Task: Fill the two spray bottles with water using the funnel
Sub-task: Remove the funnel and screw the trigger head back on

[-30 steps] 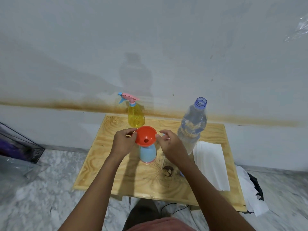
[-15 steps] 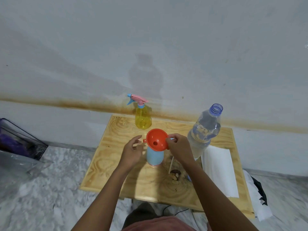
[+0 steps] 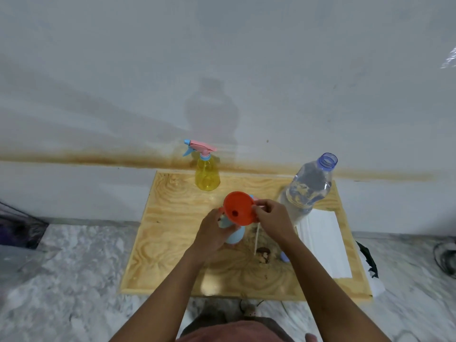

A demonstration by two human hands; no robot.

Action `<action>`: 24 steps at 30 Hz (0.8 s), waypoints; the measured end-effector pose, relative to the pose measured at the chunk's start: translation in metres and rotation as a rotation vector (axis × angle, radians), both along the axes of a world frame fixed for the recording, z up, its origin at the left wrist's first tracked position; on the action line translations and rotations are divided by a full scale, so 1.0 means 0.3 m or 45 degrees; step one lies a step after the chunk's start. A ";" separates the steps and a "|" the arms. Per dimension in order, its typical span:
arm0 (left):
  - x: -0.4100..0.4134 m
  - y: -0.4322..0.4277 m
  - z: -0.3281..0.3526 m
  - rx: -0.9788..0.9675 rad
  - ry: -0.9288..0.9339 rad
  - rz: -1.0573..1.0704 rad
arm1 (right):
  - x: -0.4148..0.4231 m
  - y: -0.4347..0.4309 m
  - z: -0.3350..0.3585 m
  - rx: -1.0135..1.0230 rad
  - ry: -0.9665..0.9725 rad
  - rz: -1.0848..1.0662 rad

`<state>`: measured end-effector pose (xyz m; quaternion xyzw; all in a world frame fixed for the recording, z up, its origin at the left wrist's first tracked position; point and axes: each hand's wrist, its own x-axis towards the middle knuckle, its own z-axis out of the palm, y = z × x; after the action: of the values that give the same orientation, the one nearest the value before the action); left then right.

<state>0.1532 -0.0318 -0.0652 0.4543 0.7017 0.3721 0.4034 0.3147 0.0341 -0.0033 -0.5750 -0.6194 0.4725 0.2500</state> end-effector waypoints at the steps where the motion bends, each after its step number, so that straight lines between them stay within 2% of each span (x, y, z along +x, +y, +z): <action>1: 0.000 0.002 -0.007 0.013 0.002 0.000 | -0.002 -0.005 -0.001 0.001 0.012 -0.011; 13: -0.005 0.007 -0.032 0.076 0.069 -0.020 | 0.008 -0.074 -0.002 0.004 0.172 -0.166; 24: 0.003 -0.002 -0.052 0.074 0.077 -0.051 | 0.164 -0.120 -0.070 -0.143 0.096 -0.346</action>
<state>0.1540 -0.0324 -0.0808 0.4908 0.6932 0.3701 0.3762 0.3639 -0.0019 -0.0242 -0.6484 -0.4986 0.4895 0.3022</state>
